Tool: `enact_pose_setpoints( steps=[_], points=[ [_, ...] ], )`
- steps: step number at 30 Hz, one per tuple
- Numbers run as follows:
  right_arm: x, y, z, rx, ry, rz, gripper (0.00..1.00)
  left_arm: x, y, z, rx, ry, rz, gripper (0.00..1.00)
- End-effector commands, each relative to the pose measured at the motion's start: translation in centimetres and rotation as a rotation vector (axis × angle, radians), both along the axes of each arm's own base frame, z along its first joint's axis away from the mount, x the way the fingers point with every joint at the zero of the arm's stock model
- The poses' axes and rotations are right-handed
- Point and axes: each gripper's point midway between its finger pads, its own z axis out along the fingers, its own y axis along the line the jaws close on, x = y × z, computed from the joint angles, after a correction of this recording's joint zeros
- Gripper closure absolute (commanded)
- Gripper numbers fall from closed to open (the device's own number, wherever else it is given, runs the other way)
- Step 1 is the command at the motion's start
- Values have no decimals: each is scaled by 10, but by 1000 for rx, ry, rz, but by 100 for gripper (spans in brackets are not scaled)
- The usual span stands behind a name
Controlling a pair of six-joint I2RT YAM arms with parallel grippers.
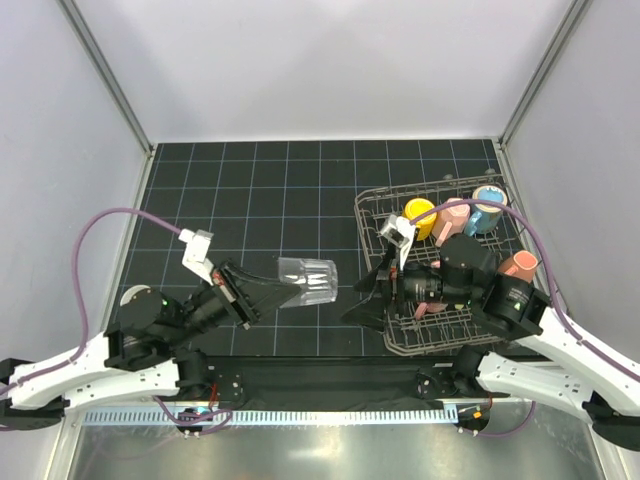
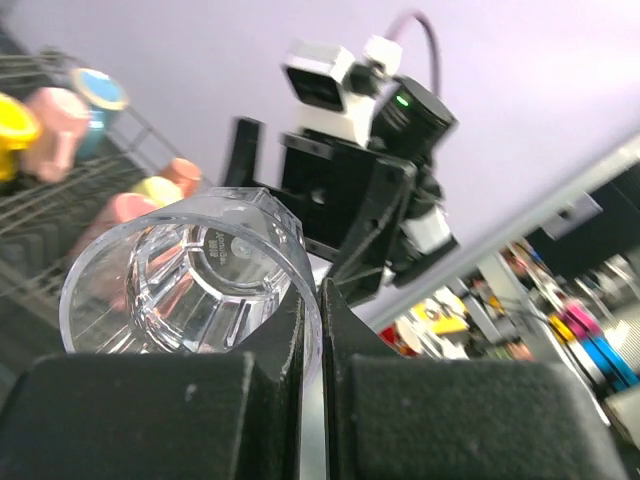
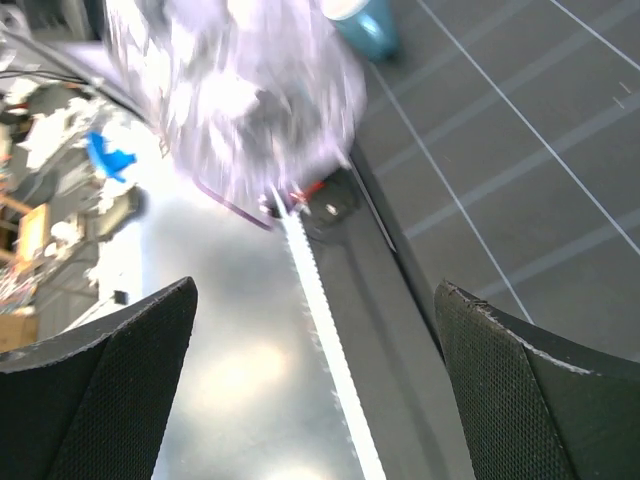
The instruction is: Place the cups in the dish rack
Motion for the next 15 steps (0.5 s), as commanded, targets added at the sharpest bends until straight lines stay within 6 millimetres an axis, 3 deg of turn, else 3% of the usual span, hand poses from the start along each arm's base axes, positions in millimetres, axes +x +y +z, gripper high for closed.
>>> enact_pose_setpoints(
  steps=[1,8,15],
  points=[
    [-12,11,57,159,-104,105,0,-42,-7,60,-213,-177,-215,100],
    [-25,6,76,217,-129,158,0,-52,-28,61,-235,-207,-301,100],
    [-34,-9,96,323,-175,138,0,-47,-32,58,-232,-209,-284,100]
  ],
)
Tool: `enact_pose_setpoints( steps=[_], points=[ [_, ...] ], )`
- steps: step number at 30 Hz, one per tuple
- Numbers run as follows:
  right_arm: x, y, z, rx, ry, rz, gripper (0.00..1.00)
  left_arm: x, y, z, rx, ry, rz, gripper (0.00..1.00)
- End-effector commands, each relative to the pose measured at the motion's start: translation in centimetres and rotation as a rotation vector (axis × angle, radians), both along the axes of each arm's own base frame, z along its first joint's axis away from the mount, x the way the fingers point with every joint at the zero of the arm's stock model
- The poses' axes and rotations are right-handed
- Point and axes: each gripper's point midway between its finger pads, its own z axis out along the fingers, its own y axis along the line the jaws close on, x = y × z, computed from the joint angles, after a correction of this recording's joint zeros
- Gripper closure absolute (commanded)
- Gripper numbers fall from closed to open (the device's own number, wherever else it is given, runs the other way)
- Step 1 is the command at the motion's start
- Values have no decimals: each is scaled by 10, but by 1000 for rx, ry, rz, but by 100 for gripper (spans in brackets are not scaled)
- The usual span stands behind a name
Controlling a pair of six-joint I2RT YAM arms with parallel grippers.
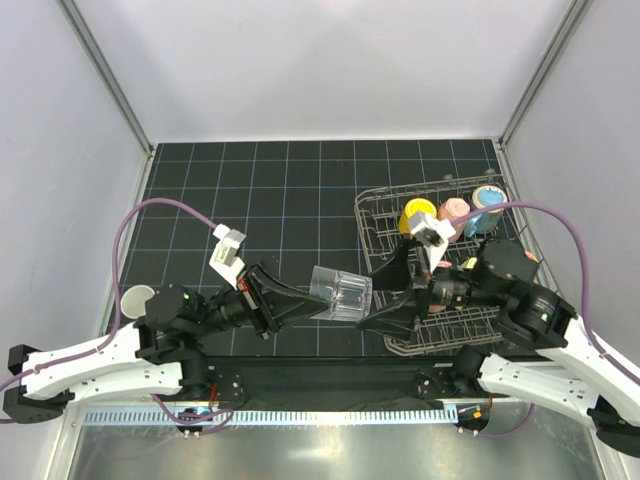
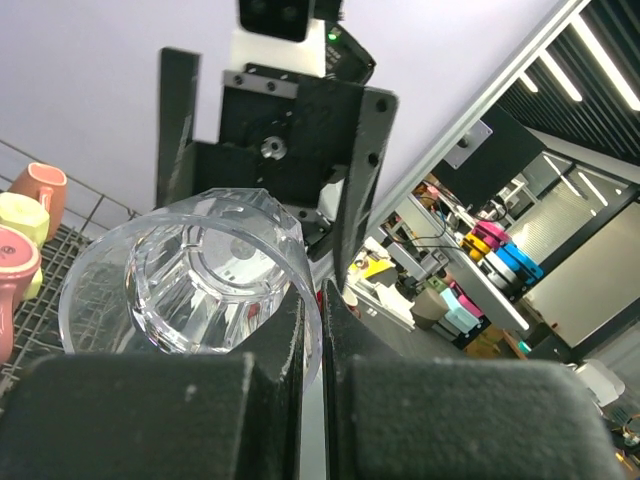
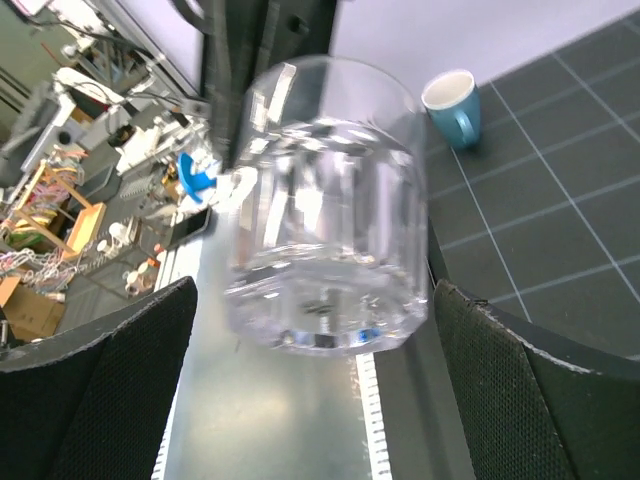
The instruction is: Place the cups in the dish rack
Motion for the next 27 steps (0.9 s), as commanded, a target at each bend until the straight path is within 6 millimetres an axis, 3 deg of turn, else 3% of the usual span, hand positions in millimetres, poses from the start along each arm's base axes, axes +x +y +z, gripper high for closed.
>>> enact_pose_setpoints(
  steps=[1,12,18,19,22,27],
  points=[
    [-4,-7,27,107,-54,-12,0,-7,12,28,-126,-55,-12,99],
    [-4,4,31,171,-14,20,7,-3,15,27,-189,-28,3,100],
    [-1,1,42,206,-22,-3,18,0,13,26,-192,-23,13,99],
    [-1,2,41,204,-19,-2,26,0,13,27,-194,-25,15,100],
    [-1,5,39,192,-8,4,37,2,13,29,-202,-31,24,100],
    [7,7,37,186,6,-31,39,5,11,31,-224,-41,44,99]
  ],
)
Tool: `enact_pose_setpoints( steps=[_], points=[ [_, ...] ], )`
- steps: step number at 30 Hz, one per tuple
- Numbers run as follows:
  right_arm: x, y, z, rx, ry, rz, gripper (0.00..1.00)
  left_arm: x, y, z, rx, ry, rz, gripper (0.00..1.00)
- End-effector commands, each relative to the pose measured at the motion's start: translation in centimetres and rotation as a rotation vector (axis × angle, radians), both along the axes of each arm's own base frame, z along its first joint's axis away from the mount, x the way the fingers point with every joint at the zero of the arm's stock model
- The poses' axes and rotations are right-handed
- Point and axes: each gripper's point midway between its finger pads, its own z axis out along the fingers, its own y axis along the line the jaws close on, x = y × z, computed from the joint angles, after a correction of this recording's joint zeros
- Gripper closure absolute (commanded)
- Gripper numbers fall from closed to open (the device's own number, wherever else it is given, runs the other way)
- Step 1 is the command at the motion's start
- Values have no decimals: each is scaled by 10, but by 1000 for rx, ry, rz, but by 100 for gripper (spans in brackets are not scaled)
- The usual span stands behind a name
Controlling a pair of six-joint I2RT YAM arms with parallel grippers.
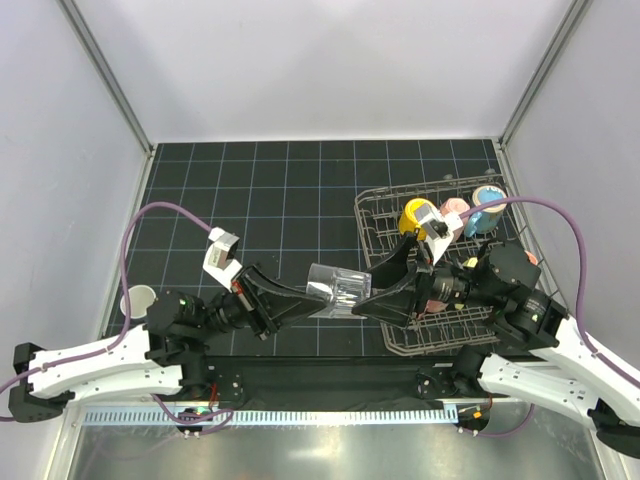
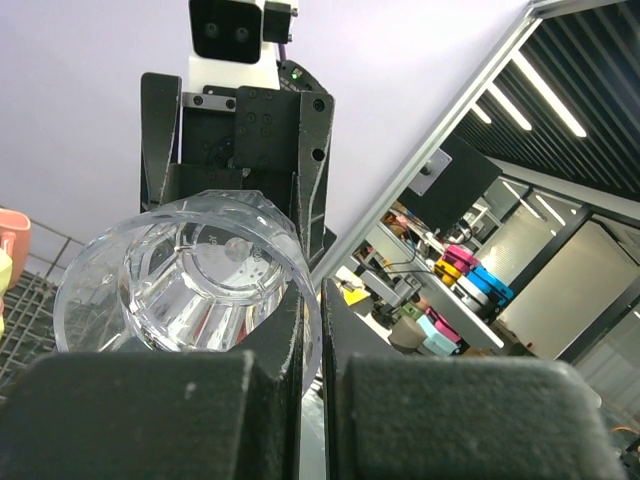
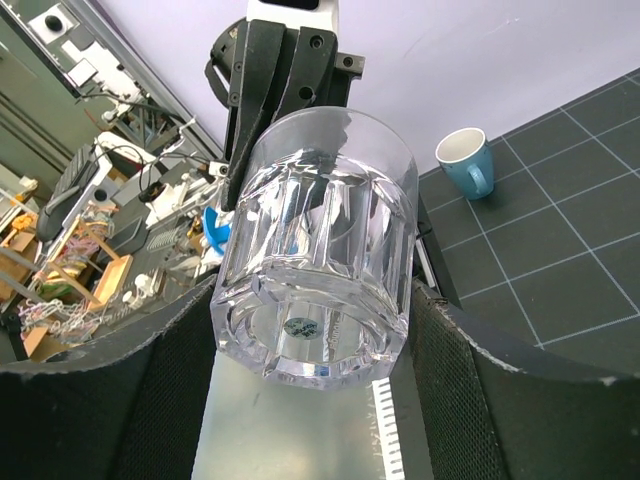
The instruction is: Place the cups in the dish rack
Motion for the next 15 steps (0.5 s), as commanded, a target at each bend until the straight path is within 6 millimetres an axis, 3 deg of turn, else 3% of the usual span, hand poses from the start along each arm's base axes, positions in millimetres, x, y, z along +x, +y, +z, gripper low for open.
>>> enact_pose_setpoints(
  steps=[1,4,6,7,8,11,15],
  points=[
    [4,1,16,52,-24,-21,46,5,10,24,-109,-34,50,100],
    [6,2,23,60,-28,-28,67,9,12,23,-108,-37,78,100],
    [10,1,26,53,-24,-53,82,14,13,19,-101,-21,105,88],
    [13,1,26,45,-18,-70,94,18,15,16,-92,-7,125,79],
    [19,-1,21,23,-8,-105,96,20,17,14,-86,-4,135,55],
    [28,-5,13,-14,16,-170,96,25,25,4,-76,24,172,18],
    [44,-8,-4,-78,62,-260,96,35,41,-14,-51,80,234,10]
  ],
)
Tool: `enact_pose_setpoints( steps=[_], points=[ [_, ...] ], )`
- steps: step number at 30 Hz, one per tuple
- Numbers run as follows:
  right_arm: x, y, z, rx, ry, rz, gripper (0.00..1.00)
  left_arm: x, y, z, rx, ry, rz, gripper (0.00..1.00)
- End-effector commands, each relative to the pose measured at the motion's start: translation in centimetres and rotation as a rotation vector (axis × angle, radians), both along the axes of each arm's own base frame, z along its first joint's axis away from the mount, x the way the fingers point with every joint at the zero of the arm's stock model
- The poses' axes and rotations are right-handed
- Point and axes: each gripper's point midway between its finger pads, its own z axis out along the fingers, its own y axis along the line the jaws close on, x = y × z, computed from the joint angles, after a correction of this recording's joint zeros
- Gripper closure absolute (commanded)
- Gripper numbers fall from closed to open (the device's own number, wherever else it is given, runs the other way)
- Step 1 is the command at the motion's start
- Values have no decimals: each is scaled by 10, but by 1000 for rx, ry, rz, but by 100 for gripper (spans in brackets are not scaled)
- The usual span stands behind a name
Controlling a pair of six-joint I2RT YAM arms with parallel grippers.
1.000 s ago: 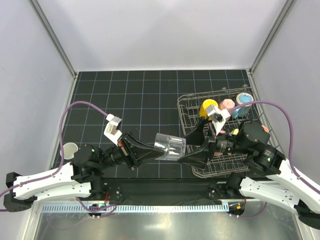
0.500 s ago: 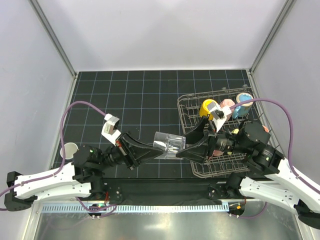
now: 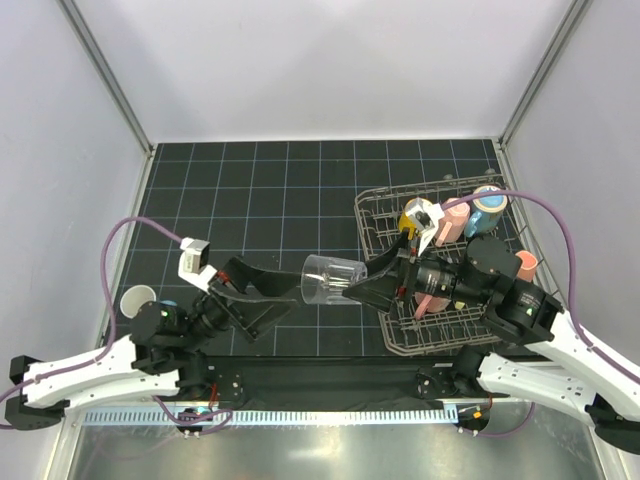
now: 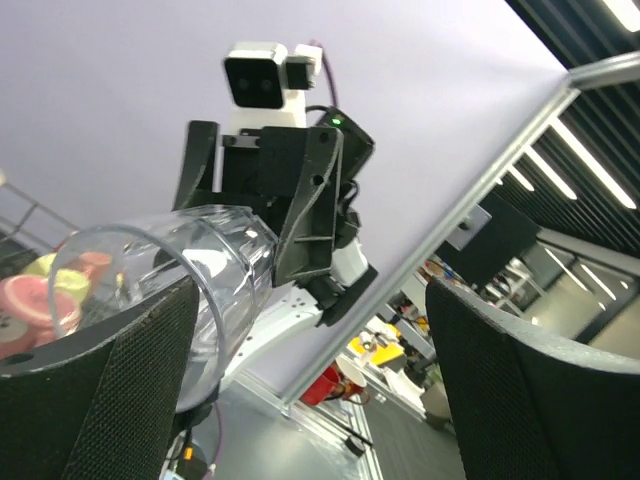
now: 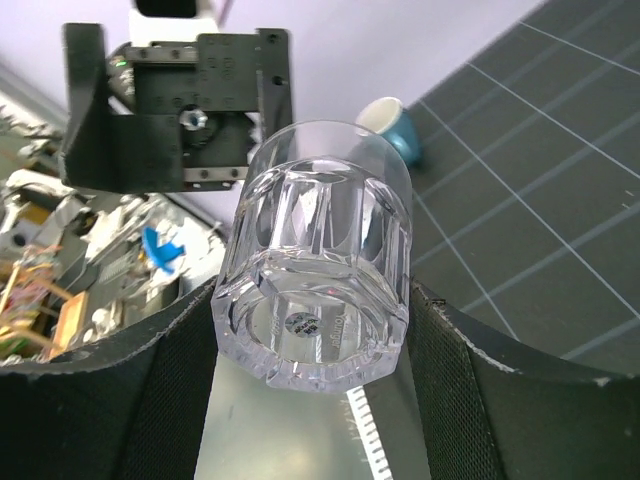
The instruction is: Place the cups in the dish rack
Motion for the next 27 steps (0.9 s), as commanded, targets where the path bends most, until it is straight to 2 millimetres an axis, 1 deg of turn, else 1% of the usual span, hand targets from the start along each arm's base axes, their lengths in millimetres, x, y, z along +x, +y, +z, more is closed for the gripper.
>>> enact_pose_setpoints(
  steps=[1,2,3,4,5,6,7,8,9,10,11,12,13,14,15,16,17,18,19,20,21,22,23,24,27],
  points=[
    [15,-10,10,-5,-10,-111,96,20,18,-16,32,72,124,9],
    [17,-11,7,-16,-5,-122,96,23,21,-22,50,94,140,9],
    [25,-14,4,-30,5,-172,96,27,24,-27,64,116,160,8],
    [29,-20,-9,-84,37,-212,96,31,26,-35,90,142,184,8],
    [35,-26,-10,-108,54,-262,96,39,33,-46,130,182,231,8],
    [45,-31,-18,-151,101,-331,96,43,36,-53,152,218,253,8],
    [64,-54,-43,-264,151,-499,96,47,39,-58,170,241,273,8],
    [72,-67,-41,-287,168,-584,96,53,42,-68,211,273,313,8],
    [79,-75,-52,-337,217,-657,96,54,43,-70,226,285,320,9],
    [86,-101,-70,-446,236,-783,96,54,42,-72,247,285,325,11],
    [91,-114,-66,-459,250,-850,96,56,39,-78,297,287,332,11],
    [95,-121,-74,-505,281,-904,96,56,38,-80,324,283,337,12],
    [96,-141,-78,-567,289,-975,96,58,35,-85,363,286,345,12],
    [101,-154,-82,-598,308,-1032,96,58,33,-87,394,284,348,13],
    [103,-165,-86,-625,327,-1071,96,59,26,-95,467,282,348,13],
    [103,-177,-93,-676,342,-1097,96,59,23,-97,506,268,351,13],
    [108,-194,-100,-684,401,-1143,96,60,21,-100,538,263,352,13],
    [110,-202,-105,-697,420,-1158,96,60,15,-107,605,257,348,13],
    [109,-211,-110,-728,428,-1169,96,60,13,-110,634,243,350,13],
    [110,-220,-111,-741,441,-1195,96,61,11,-114,664,237,348,13],
    [110,-234,-113,-753,464,-1249,96,60,9,-116,683,230,346,13],
    [107,-243,-114,-780,483,-1274,96,60,6,-122,717,215,341,13],
    [106,-251,-115,-809,484,-1283,96,60,5,-122,727,206,335,13],
    [104,-266,-117,-827,517,-1336,96,59,4,-122,734,197,329,13],
    [98,-288,-124,-874,568,-1373,96,56,2,-125,755,165,310,12]
  ],
)
